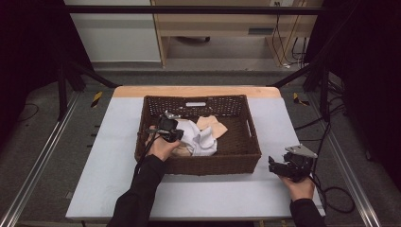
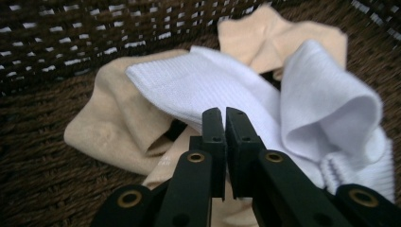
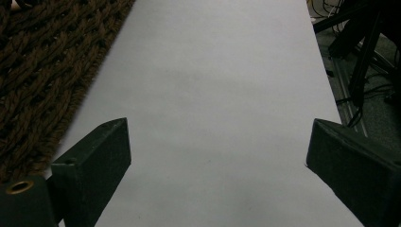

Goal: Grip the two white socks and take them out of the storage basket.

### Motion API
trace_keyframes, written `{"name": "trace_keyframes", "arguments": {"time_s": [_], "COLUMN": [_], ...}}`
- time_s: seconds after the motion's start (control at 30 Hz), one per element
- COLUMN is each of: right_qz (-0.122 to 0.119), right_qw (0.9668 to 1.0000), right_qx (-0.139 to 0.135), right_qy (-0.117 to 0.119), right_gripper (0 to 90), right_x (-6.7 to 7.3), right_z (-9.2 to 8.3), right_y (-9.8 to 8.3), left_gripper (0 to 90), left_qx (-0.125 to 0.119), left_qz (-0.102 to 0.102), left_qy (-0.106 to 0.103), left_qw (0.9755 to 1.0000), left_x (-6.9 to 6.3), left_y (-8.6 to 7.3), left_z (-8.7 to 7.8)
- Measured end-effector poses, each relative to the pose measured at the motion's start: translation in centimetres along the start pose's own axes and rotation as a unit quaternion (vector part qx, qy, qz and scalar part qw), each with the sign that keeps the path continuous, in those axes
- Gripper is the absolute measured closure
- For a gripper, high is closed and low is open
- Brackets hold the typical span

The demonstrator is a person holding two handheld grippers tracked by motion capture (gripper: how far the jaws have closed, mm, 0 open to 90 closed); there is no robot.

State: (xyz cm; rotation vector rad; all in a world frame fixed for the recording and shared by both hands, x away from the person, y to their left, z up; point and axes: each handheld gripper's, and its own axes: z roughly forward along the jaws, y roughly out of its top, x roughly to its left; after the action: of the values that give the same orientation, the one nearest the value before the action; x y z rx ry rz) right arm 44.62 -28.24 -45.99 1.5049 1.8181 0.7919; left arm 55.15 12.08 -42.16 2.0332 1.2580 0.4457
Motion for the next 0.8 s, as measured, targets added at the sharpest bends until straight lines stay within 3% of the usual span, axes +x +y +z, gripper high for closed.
{"name": "trace_keyframes", "arguments": {"time_s": [0.1, 0.2, 0.3, 0.43, 0.47, 0.5, 0.6, 0.63, 0.67, 0.8], "right_qz": [0.000, 0.000, 0.000, 0.000, 0.000, 0.000, 0.000, 0.000, -0.001, 0.000], "right_qw": [1.0000, 1.0000, 1.0000, 1.0000, 1.0000, 1.0000, 1.0000, 1.0000, 1.0000, 1.0000], "right_qx": [0.000, 0.000, 0.000, 0.000, 0.000, -0.001, -0.001, -0.002, -0.001, 0.000], "right_qy": [-0.001, -0.002, -0.002, -0.002, -0.002, -0.002, -0.002, -0.002, -0.002, -0.002], "right_gripper": [7.5, 7.5, 7.5, 7.6, 7.6, 7.6, 7.6, 7.6, 7.6, 7.6], "right_x": [0.0, 0.0, 0.0, 0.0, 0.0, 0.0, 0.0, 0.0, 0.0, 0.0], "right_z": [0.0, 0.0, 0.0, 0.0, 0.0, 0.0, 0.0, 0.0, 0.0, 0.0], "right_y": [0.0, 0.0, 0.0, 0.0, 0.0, 0.0, 0.0, 0.0, 0.0, 0.0], "left_gripper": [86.9, 86.9, 87.0, 87.2, 87.2, 87.3, 87.2, 87.3, 87.3, 87.4], "left_qx": [-0.043, -0.061, -0.094, -0.127, -0.127, -0.146, -0.158, -0.172, -0.172, -0.206], "left_qz": [-0.013, -0.013, -0.018, -0.012, -0.012, -0.016, -0.016, -0.019, -0.019, -0.020], "left_qy": [-0.018, -0.023, -0.032, -0.037, -0.037, -0.041, -0.042, -0.044, -0.044, -0.044], "left_qw": [0.9988, 0.9978, 0.9949, 0.9911, 0.9911, 0.9883, 0.9864, 0.9840, 0.9840, 0.9774], "left_x": [0.4, 0.6, 0.7, 0.6, 0.6, 0.7, 0.8, 0.9, 0.9, 0.8], "left_y": [0.1, 0.1, 0.3, 0.5, 0.5, 0.7, 0.8, 1.0, 1.0, 1.6], "left_z": [-0.7, -1.1, -1.8, -2.5, -2.5, -2.9, -3.4, -3.8, -3.8, -5.1]}}
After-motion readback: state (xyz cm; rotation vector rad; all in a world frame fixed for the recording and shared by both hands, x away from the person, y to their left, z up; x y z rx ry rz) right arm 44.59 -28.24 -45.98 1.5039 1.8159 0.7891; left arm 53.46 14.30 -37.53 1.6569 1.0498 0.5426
